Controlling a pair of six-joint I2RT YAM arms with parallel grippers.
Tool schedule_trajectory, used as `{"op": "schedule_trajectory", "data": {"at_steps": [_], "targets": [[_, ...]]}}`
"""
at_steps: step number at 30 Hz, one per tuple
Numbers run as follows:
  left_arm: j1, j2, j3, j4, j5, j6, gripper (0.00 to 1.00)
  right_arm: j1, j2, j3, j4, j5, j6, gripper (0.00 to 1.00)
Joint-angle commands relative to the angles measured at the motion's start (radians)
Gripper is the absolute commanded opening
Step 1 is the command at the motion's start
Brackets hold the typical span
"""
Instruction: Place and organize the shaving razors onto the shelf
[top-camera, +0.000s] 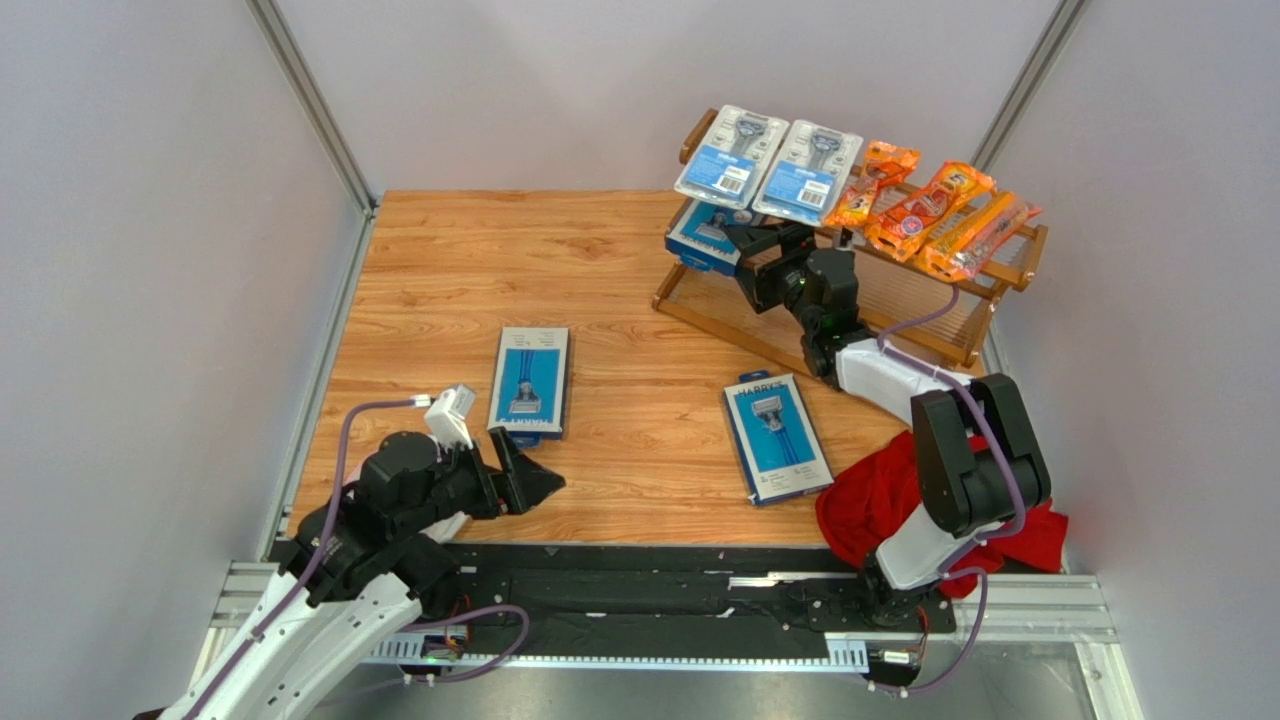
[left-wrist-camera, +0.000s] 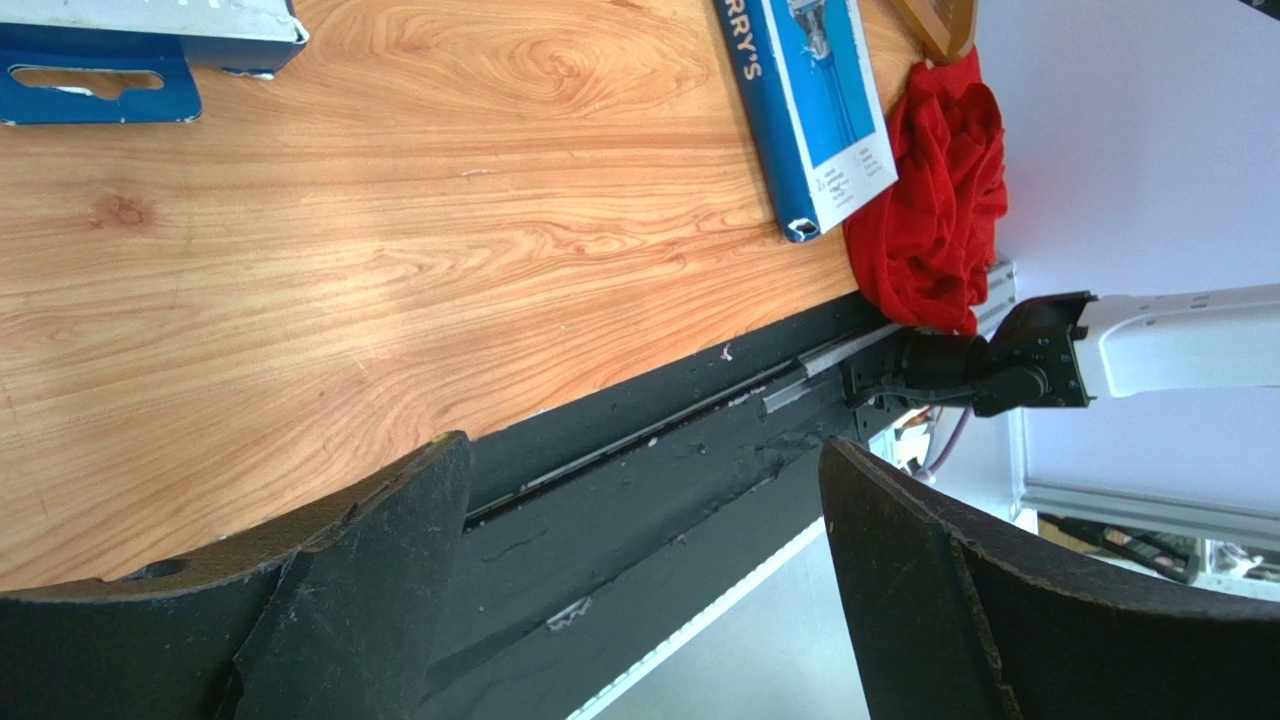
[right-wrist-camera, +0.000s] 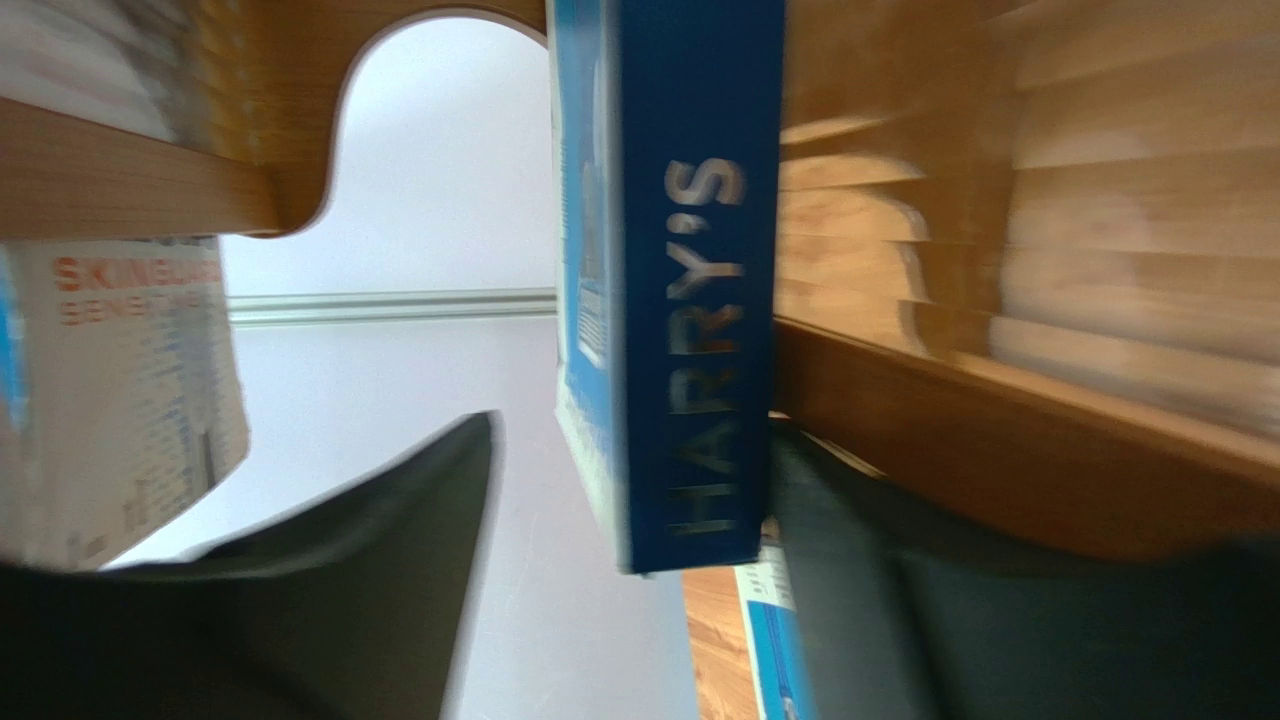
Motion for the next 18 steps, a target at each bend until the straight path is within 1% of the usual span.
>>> {"op": "schedule_trajectory", "data": {"at_steps": [1,8,11,18], "targets": [[0.002,-0.004,-0.004,0.031,0.011,0.015,0.94,-0.003,-0.037,-0.003,-0.095,0.053,-0.055,0.90],[0.004,-0.001,-0.004,0.037,0.011,0.018,0.94,-0.003,-0.052,-0.027,-0.130,0.036,-0.067,0.92],[0.002,-0.001,-0.004,0.036,0.011,0.018,0.94,-0.001,-0.061,-0.050,-0.120,0.030,-0.066,0.93],[0.002,0.005,-0.006,0.042,-0.002,0.012,0.94,0.020,-0.132,-0.112,-0.143,0.014,-0.101,0.93]]}}
